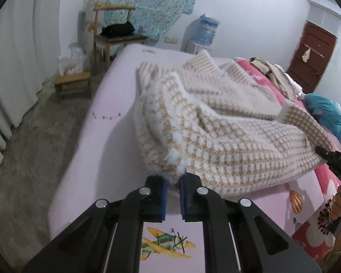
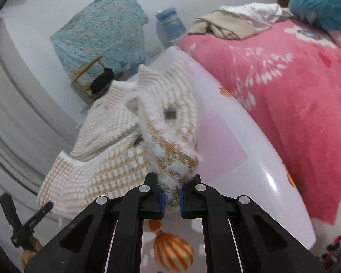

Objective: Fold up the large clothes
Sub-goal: 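Move both open tools over the folded coat edge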

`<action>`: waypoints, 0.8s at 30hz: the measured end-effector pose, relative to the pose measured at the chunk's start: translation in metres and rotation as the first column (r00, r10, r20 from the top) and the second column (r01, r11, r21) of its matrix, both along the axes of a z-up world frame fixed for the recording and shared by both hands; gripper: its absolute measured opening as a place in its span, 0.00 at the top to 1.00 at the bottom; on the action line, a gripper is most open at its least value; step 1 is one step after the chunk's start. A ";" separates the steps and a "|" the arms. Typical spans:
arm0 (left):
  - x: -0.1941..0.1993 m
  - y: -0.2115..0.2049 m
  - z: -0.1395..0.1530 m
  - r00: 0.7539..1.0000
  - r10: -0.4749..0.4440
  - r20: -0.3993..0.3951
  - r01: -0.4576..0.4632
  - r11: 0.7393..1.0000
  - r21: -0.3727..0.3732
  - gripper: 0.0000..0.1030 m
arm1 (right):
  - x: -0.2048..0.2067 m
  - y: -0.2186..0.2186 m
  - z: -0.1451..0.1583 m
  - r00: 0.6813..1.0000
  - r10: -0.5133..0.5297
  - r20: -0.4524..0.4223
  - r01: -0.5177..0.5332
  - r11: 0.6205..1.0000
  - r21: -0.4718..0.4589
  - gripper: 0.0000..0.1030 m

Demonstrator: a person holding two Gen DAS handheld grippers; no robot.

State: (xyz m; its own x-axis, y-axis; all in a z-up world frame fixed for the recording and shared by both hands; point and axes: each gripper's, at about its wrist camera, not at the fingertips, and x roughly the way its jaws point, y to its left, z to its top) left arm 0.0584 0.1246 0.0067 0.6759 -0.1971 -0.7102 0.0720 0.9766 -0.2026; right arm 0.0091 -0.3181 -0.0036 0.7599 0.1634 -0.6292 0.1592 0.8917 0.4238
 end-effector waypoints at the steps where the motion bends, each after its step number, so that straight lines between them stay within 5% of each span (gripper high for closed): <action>1: -0.002 0.002 0.004 1.000 -0.009 -0.002 0.009 1.000 -0.007 0.92 | -0.004 0.001 0.002 1.000 0.003 -0.001 -0.003 1.000 -0.005 0.94; 5: -0.022 0.012 0.003 0.997 -0.047 -0.060 0.045 0.999 -0.025 0.91 | -0.022 -0.008 -0.007 0.999 0.014 -0.037 -0.011 0.996 0.087 0.92; 8: -0.028 0.021 -0.021 0.984 -0.062 -0.168 0.056 0.998 -0.041 0.86 | -0.026 -0.024 -0.034 0.991 0.011 -0.131 0.013 0.983 0.182 0.76; 11: -0.031 0.041 -0.040 0.967 -0.031 -0.251 0.002 0.994 -0.114 0.80 | -0.038 -0.043 -0.048 0.977 -0.056 -0.207 0.090 0.983 0.161 0.57; 14: -0.035 0.059 -0.031 0.973 -0.013 -0.230 -0.027 0.985 -0.170 0.73 | -0.051 -0.057 -0.034 0.979 -0.109 -0.172 0.133 0.982 0.131 0.53; 18: -0.039 0.069 -0.010 0.985 0.083 -0.152 -0.095 0.992 -0.077 0.73 | -0.059 -0.068 -0.009 0.975 -0.193 -0.106 0.194 0.981 0.000 0.48; 24: -0.020 0.051 0.014 0.998 0.033 -0.051 -0.039 0.991 -0.124 0.73 | -0.025 -0.029 0.007 0.999 -0.034 -0.025 0.033 0.997 -0.064 0.48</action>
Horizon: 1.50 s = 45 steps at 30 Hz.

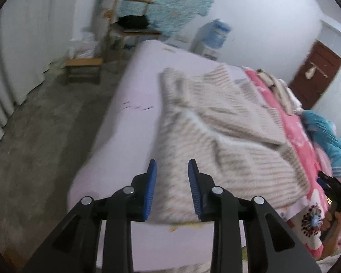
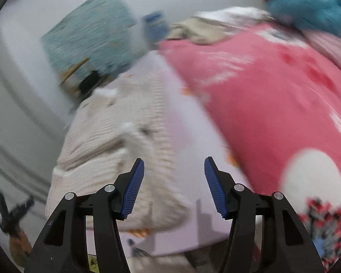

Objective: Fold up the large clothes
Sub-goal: 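Move both open tools over the folded coat edge, then pinch the folded coat edge with both tools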

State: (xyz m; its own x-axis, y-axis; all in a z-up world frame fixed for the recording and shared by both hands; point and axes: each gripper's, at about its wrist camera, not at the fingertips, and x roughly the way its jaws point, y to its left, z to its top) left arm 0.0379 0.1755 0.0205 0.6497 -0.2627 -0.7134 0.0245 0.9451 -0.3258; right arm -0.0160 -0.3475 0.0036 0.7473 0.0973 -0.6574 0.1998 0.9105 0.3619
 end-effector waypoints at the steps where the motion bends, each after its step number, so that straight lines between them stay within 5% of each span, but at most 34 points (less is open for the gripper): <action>1: 0.006 -0.008 0.000 1.000 -0.026 0.004 0.026 1.000 -0.010 0.73 | 0.012 0.015 0.003 0.999 0.051 0.012 -0.051 0.998 -0.023 0.48; 7: 0.054 -0.067 -0.020 0.988 -0.157 0.000 0.156 0.987 0.029 0.73 | 0.081 0.074 -0.001 0.965 0.261 0.028 -0.259 0.963 -0.081 0.52; 10: 0.081 -0.075 -0.037 0.991 -0.130 -0.027 0.132 0.986 0.103 0.73 | 0.110 0.066 -0.018 0.963 0.269 -0.003 -0.269 0.963 -0.035 0.60; 13: 0.100 -0.068 -0.054 0.997 -0.043 -0.064 0.055 0.979 0.197 0.73 | 0.130 0.038 -0.041 0.982 0.171 -0.084 -0.174 0.984 -0.028 0.74; 15: 0.107 -0.051 -0.061 0.995 -0.023 -0.097 0.033 0.994 0.104 0.73 | 0.133 0.017 -0.052 0.985 0.137 -0.107 -0.133 0.990 0.045 0.92; 17: 0.106 -0.036 -0.062 0.995 -0.019 -0.100 0.020 1.000 0.016 0.73 | 0.129 0.005 -0.054 0.987 0.126 -0.103 -0.114 0.987 0.110 0.93; 18: 0.105 -0.033 -0.061 0.995 -0.016 -0.096 0.017 1.000 0.011 0.73 | 0.125 0.004 -0.051 0.988 0.110 -0.104 -0.100 0.990 0.097 0.85; 19: 0.103 -0.031 -0.058 0.996 -0.014 -0.086 0.015 1.000 0.013 0.73 | 0.121 0.005 -0.046 0.991 0.058 -0.124 -0.056 0.998 0.019 0.67; 23: 0.088 -0.038 -0.040 0.996 -0.080 -0.031 0.079 0.996 -0.031 0.73 | 0.105 0.019 -0.026 0.990 0.118 -0.082 -0.116 0.993 0.036 0.64; 25: 0.081 -0.050 -0.035 0.987 -0.155 -0.031 0.152 0.986 -0.072 0.70 | 0.099 0.036 -0.019 0.974 0.214 -0.069 -0.209 0.976 0.065 0.49; 28: 0.080 -0.072 -0.042 0.963 -0.252 -0.094 0.240 0.963 -0.124 0.67 | 0.095 0.063 -0.021 0.937 0.335 -0.100 -0.329 0.942 0.072 0.44; 31: 0.081 -0.092 -0.058 0.955 -0.254 -0.154 0.245 0.967 -0.070 0.67 | 0.101 0.084 -0.035 0.920 0.351 -0.176 -0.353 0.935 0.019 0.44; 32: 0.081 -0.098 -0.062 0.957 -0.244 -0.160 0.241 0.970 -0.034 0.67 | 0.102 0.087 -0.041 0.916 0.347 -0.201 -0.353 0.936 0.008 0.45; 34: 0.079 -0.104 -0.063 0.964 -0.230 -0.131 0.233 0.972 0.008 0.67 | 0.104 0.096 -0.055 0.903 0.353 -0.244 -0.365 0.931 -0.006 0.82; 36: 0.075 -0.113 -0.063 0.969 -0.222 -0.108 0.232 0.969 0.085 0.73 | 0.108 0.102 -0.060 0.894 0.367 -0.257 -0.380 0.925 -0.001 0.96; 38: 0.072 -0.120 -0.064 0.971 -0.221 -0.089 0.232 0.960 0.158 0.88 | 0.104 0.112 -0.058 0.898 0.363 -0.249 -0.390 0.918 -0.069 0.98; 45: 0.082 -0.115 -0.064 0.976 -0.210 -0.053 0.216 0.967 0.135 0.93 | 0.111 0.119 -0.049 0.923 0.333 -0.194 -0.356 0.929 -0.098 0.99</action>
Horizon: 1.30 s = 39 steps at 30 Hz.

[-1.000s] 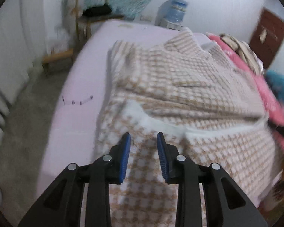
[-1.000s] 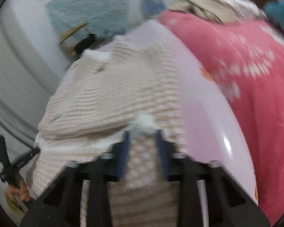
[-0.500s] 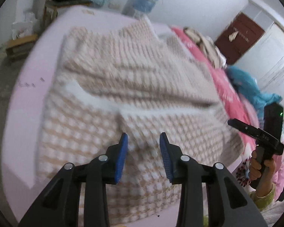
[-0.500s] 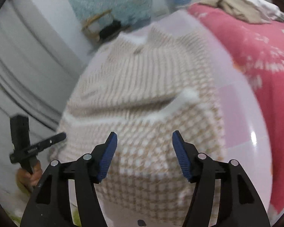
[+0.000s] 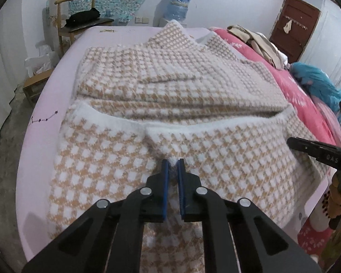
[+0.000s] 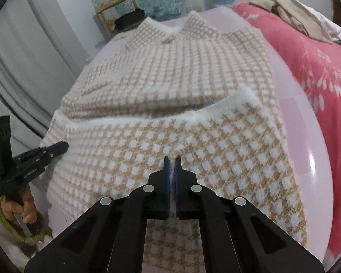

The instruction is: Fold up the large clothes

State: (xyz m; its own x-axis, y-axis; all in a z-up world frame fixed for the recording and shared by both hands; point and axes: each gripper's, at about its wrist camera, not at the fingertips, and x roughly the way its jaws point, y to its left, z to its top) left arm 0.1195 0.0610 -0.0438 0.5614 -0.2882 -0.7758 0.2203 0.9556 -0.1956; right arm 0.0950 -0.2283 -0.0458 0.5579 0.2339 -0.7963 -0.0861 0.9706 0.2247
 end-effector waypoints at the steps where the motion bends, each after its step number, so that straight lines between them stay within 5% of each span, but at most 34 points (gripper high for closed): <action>1: 0.003 0.000 0.001 1.000 0.001 0.006 -0.001 1.000 0.002 0.93 | 0.001 -0.002 0.001 1.000 -0.009 0.009 0.009 1.000 0.005 0.99; 11: 0.008 -0.011 -0.004 0.998 -0.033 0.057 0.027 0.994 0.105 0.90 | 0.010 -0.014 -0.014 0.999 -0.047 0.005 0.047 0.999 -0.003 0.97; 15: 0.006 0.002 0.006 0.998 -0.035 0.059 0.032 0.998 0.055 0.85 | 0.003 -0.024 0.005 0.998 -0.043 0.041 0.042 0.999 0.026 0.63; 18: 0.003 0.016 0.017 0.996 -0.004 0.092 0.000 0.999 0.045 0.83 | -0.001 -0.033 0.026 0.991 -0.071 0.117 0.075 0.997 -0.028 0.61; 24: 0.020 0.038 0.016 0.991 0.094 0.097 -0.103 0.990 0.092 0.83 | 0.020 -0.052 0.029 0.977 -0.144 0.160 0.165 0.978 -0.127 0.61; 28: 0.031 0.048 0.006 0.989 0.127 0.072 -0.131 0.990 0.060 0.83 | 0.037 -0.060 0.007 0.982 -0.162 0.100 0.176 0.972 -0.155 0.94; 34: 0.030 0.041 0.010 0.990 0.111 0.083 -0.116 0.991 0.060 0.83 | 0.017 -0.066 0.025 0.959 -0.220 0.177 0.245 0.960 -0.138 0.98; 39: 0.039 0.038 0.008 0.988 0.126 0.085 -0.133 0.989 0.072 0.83 | 0.031 -0.071 0.013 0.960 -0.238 0.150 0.260 0.954 -0.152 0.98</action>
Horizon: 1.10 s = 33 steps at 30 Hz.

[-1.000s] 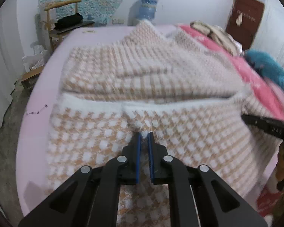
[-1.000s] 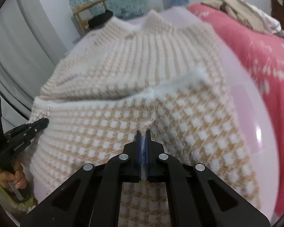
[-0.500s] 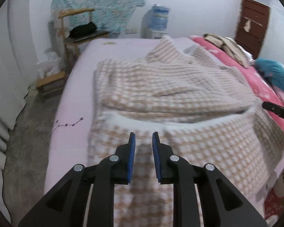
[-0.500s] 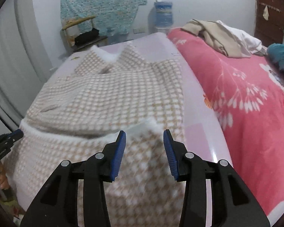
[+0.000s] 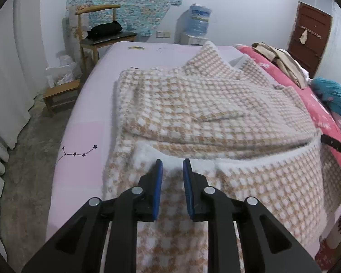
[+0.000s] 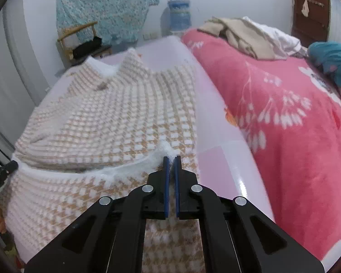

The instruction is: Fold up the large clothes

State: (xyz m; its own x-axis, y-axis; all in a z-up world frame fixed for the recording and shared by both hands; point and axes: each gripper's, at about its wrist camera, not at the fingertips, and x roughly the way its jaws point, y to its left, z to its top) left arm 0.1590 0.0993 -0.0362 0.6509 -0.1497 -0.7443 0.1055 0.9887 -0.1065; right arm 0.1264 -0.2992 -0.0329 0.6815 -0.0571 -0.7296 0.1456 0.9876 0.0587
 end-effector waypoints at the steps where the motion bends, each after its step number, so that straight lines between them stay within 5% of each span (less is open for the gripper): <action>1: 0.002 0.001 -0.002 1.000 0.006 -0.009 -0.006 1.000 -0.001 0.83 | 0.004 0.002 -0.006 1.000 -0.001 -0.009 0.001 1.000 -0.018 0.98; 5: 0.000 0.003 -0.011 1.000 0.012 -0.006 -0.012 1.000 -0.005 0.83 | 0.009 -0.001 -0.012 1.000 -0.001 -0.019 0.000 1.000 -0.017 0.87; 7: -0.003 0.002 -0.011 1.000 0.010 -0.001 -0.010 1.000 0.003 0.83 | 0.007 -0.008 -0.008 0.999 -0.013 -0.030 0.013 1.000 0.003 0.61; 10: -0.007 0.006 -0.006 1.000 0.021 0.006 -0.020 0.999 -0.034 0.83 | -0.011 -0.016 0.009 1.000 -0.020 0.010 0.019 0.997 0.068 0.54; 15: -0.034 -0.002 0.023 0.992 -0.080 0.096 0.090 0.991 -0.103 0.83 | -0.044 0.005 0.038 0.989 0.117 0.094 -0.131 0.979 0.159 0.53; 21: -0.070 -0.060 0.017 0.938 -0.345 0.037 0.346 0.924 -0.162 0.83 | -0.047 0.093 0.010 0.901 0.433 -0.020 -0.417 0.878 0.234 0.85; 24: -0.070 -0.080 -0.008 0.951 -0.307 -0.034 0.306 0.951 -0.034 0.82 | -0.036 0.118 -0.011 0.888 0.450 -0.092 -0.430 0.885 0.176 0.89; 28: -0.059 -0.067 -0.017 0.966 -0.256 -0.048 0.247 0.958 -0.146 0.81 | -0.017 0.122 -0.022 0.894 0.441 -0.079 -0.420 0.887 0.192 0.93; 33: -0.061 -0.063 -0.013 0.966 -0.256 -0.036 0.248 0.957 -0.152 0.81 | -0.011 0.127 -0.020 0.895 0.438 -0.088 -0.423 0.894 0.150 0.93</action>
